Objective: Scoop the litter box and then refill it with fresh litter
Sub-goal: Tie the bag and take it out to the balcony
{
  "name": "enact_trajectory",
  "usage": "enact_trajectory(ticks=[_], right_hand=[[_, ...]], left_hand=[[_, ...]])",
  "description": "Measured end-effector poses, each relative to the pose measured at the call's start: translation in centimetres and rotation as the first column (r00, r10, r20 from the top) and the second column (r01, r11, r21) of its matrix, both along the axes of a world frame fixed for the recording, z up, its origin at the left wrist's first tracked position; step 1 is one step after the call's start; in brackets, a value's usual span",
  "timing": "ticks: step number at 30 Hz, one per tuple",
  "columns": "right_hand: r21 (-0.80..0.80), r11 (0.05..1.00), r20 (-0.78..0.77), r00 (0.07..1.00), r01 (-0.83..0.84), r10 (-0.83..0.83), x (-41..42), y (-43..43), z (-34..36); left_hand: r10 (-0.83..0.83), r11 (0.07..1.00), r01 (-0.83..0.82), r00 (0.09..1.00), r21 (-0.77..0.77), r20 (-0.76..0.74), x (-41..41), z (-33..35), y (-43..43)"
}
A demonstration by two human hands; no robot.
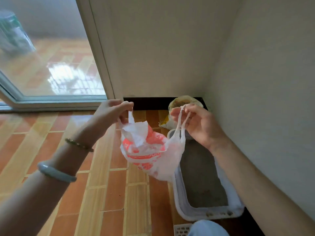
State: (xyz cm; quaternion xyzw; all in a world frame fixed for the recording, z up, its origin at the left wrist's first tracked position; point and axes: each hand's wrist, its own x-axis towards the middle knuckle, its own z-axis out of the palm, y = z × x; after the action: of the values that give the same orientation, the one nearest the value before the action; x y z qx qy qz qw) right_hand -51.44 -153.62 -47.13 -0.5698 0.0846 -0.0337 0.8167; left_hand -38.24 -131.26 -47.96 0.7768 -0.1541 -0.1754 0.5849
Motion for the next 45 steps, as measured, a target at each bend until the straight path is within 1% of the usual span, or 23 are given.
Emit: enact_trajectory(ticks=[1,3,4,6,9,13,15,16,19,21,22,24,26,27,28,30,32,34,37,40,41,43,45], right_hand=[[-0.072,0.997,-0.004,1.000,-0.004,0.004,0.5,0.3,0.5],[-0.200,0.979,-0.014,1.000,-0.028,0.025,1.0,0.9,1.8],[-0.189,0.982,-0.006,1.000,-0.018,0.017,1.4,0.8,2.4],[-0.135,0.991,-0.001,1.000,0.016,-0.016,2.0,0.3,3.4],[-0.211,0.977,-0.012,0.999,0.027,-0.030,2.3,-0.8,3.9],[-0.245,0.969,0.001,0.999,0.040,-0.041,2.7,-1.1,4.5],[-0.228,0.973,0.035,0.999,0.015,-0.007,3.0,-0.5,5.3],[-0.232,0.973,0.044,0.999,0.005,0.005,3.0,-0.1,5.9],[-0.320,0.948,0.042,0.999,-0.002,0.016,3.5,1.2,7.3],[-0.348,0.936,0.048,0.996,-0.055,0.077,4.0,2.2,7.8],[-0.398,0.913,0.050,0.991,-0.092,0.121,4.3,2.6,7.9],[-0.523,0.829,0.000,0.973,-0.198,0.232,5.0,4.0,8.6],[-0.634,0.715,-0.072,0.943,-0.294,0.324,5.6,5.7,9.0],[-0.683,0.661,-0.083,0.932,-0.310,0.352,5.9,6.4,9.1],[-0.699,0.644,-0.095,0.932,-0.312,0.349,6.0,7.2,9.2],[-0.689,0.674,-0.091,0.954,-0.267,0.285,6.2,7.9,9.3],[-0.512,0.809,-0.126,0.957,-0.290,0.263,6.3,7.6,9.2],[-0.337,0.865,-0.131,0.929,-0.371,0.347,6.4,6.8,9.3],[-0.180,0.840,-0.151,0.859,-0.511,0.490,6.2,6.0,9.6],[-0.170,0.786,-0.162,0.804,-0.594,0.572,5.9,6.0,10.1],[-0.172,0.789,-0.167,0.806,-0.590,0.567,5.8,6.1,10.2],[-0.135,0.820,-0.146,0.829,-0.557,0.539,5.6,6.0,10.0],[-0.079,0.853,-0.100,0.855,-0.516,0.508,5.5,6.0,9.8]], left_hand=[[-0.019,0.987,0.006,0.997,0.158,0.077,0.2,1.1,0.0],[-0.090,0.864,0.030,0.991,0.503,0.095,0.7,2.9,0.4],[-0.077,0.833,0.017,0.993,0.552,0.087,1.3,3.7,0.7],[-0.012,0.893,-0.039,0.994,0.449,0.111,2.7,5.4,2.1],[-0.049,0.988,0.039,0.997,0.146,0.065,3.5,7.0,4.2],[0.001,0.985,0.004,1.000,-0.170,0.025,2.6,8.1,4.0],[0.050,0.960,-0.020,0.994,-0.279,0.099,2.4,9.1,3.9],[0.053,0.960,-0.010,0.988,-0.281,0.144,2.2,9.5,3.8],[-0.040,0.985,0.080,0.968,-0.153,0.250,1.2,9.9,3.3],[-0.083,0.997,0.073,0.914,0.041,0.396,0.5,10.9,2.5],[-0.154,0.978,0.059,0.851,0.200,0.502,0.3,11.6,2.2],[-0.372,0.880,0.040,0.676,0.473,0.635,-0.6,13.2,1.3],[-0.522,0.798,0.049,0.552,0.600,0.650,-1.9,14.6,0.0],[-0.550,0.780,0.040,0.521,0.625,0.653,-2.5,15.0,-0.8],[-0.552,0.777,0.019,0.500,0.629,0.667,-2.8,15.2,-1.3],[-0.502,0.806,0.010,0.543,0.592,0.674,-2.7,15.7,-1.6],[-0.430,0.868,0.104,0.644,0.485,0.632,-2.3,15.7,-0.8],[-0.432,0.880,0.181,0.689,0.439,0.583,-2.0,15.4,0.3],[-0.416,0.891,0.167,0.676,0.423,0.609,-2.5,14.0,1.3],[-0.249,0.937,-0.009,0.683,0.349,0.686,-3.2,13.0,1.7],[-0.224,0.937,-0.051,0.672,0.347,0.706,-3.4,12.9,1.8],[-0.251,0.917,-0.105,0.599,0.385,0.760,-3.9,12.8,2.0],[-0.286,0.912,-0.095,0.552,0.400,0.783,-4.5,12.7,2.0]])
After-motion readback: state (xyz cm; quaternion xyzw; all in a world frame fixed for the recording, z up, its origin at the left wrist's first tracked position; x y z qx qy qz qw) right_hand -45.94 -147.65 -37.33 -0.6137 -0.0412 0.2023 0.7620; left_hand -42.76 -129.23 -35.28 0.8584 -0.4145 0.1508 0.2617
